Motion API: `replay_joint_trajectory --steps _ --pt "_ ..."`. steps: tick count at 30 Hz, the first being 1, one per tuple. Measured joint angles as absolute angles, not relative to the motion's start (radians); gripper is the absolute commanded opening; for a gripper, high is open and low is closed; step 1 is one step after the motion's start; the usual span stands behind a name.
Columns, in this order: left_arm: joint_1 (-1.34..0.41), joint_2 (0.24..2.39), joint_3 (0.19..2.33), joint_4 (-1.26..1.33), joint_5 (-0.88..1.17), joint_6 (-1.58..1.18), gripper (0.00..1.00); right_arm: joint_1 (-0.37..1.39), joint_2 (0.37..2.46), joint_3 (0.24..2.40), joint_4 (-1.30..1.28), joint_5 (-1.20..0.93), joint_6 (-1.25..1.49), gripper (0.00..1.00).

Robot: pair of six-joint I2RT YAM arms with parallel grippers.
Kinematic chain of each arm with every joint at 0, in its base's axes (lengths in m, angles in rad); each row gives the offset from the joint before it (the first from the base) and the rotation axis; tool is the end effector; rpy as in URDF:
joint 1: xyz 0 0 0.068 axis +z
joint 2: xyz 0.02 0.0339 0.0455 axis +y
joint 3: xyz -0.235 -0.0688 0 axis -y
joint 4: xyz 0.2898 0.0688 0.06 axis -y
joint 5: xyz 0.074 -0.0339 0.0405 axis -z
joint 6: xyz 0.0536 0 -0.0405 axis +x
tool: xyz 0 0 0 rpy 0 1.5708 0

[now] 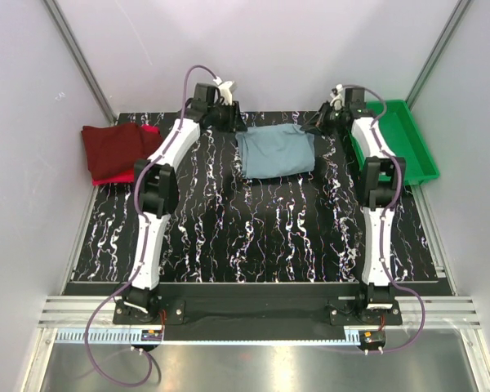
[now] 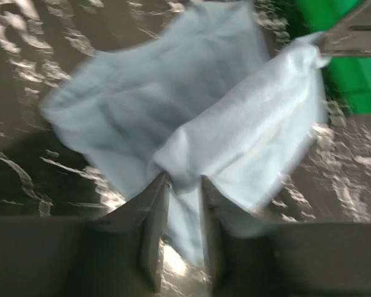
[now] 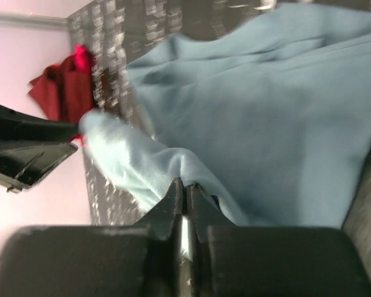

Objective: Fold and stack the t-shirts
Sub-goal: Fold the tshirt

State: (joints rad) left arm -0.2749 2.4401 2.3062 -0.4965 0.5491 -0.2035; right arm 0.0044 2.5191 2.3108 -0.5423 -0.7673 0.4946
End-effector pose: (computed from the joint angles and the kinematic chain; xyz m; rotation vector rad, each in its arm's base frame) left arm 0.5616 -0.1875 0.2154 0.3942 2.1926 -0.8690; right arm 0.5890 0.0398 0.1725 0.1657 2.3167 1.1404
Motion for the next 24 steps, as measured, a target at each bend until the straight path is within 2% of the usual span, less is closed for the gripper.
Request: replay_joint_trajectory --steps 1,2,3,5,11,18,20,22,24 --pt "-0.279 2.465 2.318 -0.487 0.523 -0.187 0.62 0.004 2.555 2.338 -0.542 -0.762 0.498 0.55" --pt "-0.281 2.485 2.327 -0.477 0.500 -0.172 0.66 0.004 2.586 2.359 -0.539 -0.751 0.493 0.65" --pt "-0.284 2.515 2.340 -0.471 0.462 -0.152 0.68 0.006 2.622 2.379 -0.534 -0.741 0.485 0.71" --pt "-0.290 2.552 2.345 -0.463 0.411 -0.131 0.70 0.006 2.655 2.386 -0.532 -0.723 0.476 0.73" --pt "-0.317 2.554 2.333 -0.483 0.300 -0.121 0.71 0.006 2.654 2.402 -0.545 -0.689 0.447 0.75" --pt "-0.331 2.366 2.187 -0.530 0.286 -0.159 0.71 0.006 2.518 2.393 -0.547 -0.682 0.423 0.75" --pt "-0.328 2.319 2.151 -0.533 0.295 -0.183 0.74 0.006 2.471 2.377 -0.541 -0.693 0.425 0.74" --pt "-0.321 2.291 2.127 -0.531 0.320 -0.211 0.82 0.006 2.435 2.363 -0.535 -0.704 0.427 0.74" --pt "-0.311 2.283 2.109 -0.527 0.350 -0.240 0.85 0.006 2.422 2.352 -0.524 -0.716 0.427 0.74"
